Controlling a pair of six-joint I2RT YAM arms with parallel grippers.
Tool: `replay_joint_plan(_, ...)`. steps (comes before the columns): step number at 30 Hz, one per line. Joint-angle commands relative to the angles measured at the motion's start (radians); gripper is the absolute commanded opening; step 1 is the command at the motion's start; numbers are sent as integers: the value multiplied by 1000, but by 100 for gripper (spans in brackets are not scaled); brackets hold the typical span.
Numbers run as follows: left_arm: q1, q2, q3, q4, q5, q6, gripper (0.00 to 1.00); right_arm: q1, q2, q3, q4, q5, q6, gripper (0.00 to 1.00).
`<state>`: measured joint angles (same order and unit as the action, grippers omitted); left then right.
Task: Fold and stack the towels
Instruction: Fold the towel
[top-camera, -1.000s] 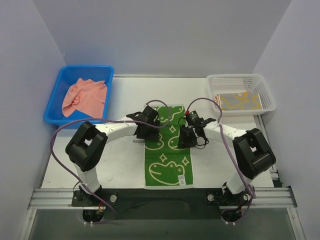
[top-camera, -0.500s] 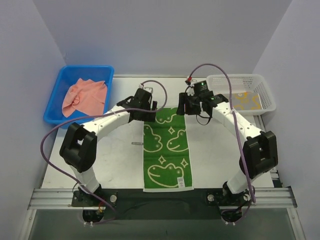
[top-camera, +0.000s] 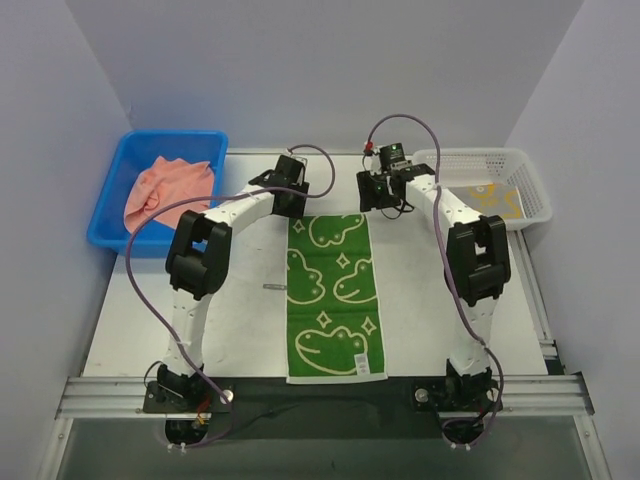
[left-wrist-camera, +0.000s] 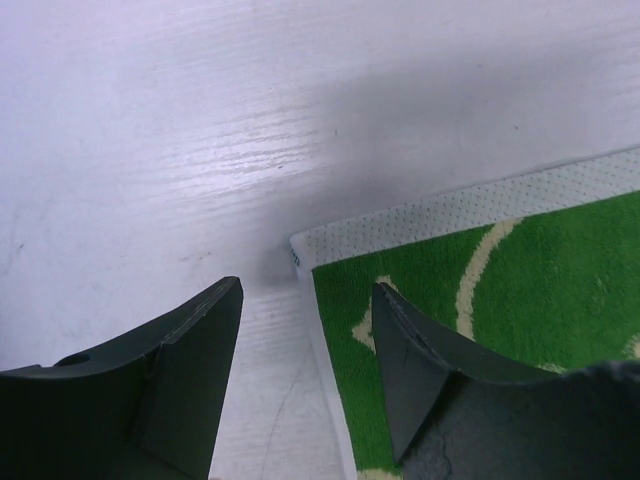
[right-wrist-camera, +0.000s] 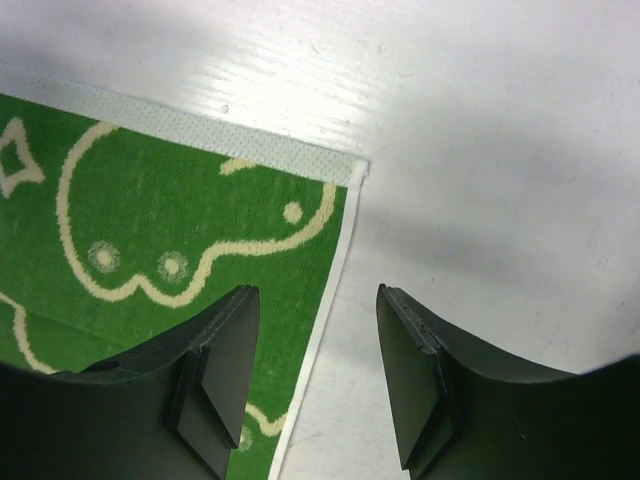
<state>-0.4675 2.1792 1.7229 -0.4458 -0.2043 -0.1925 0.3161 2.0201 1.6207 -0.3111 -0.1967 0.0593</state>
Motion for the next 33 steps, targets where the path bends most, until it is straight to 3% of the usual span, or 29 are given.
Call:
replay_joint_plan(1,16,45,104,-16,13,39,65,-5,49,85,-17,29,-45,50)
replay_joint_plan(14,29,185,205,-126,46,22,65,-11,206,197,-40,33,-50,50)
replay_joint_plan(23,32,229,219,-186,112,36,53,-9,342,396,-177,74,-13,54)
replay_joint_plan(33,32,241,222,-202,129,48,47,0,404,395,-210,82,30,54)
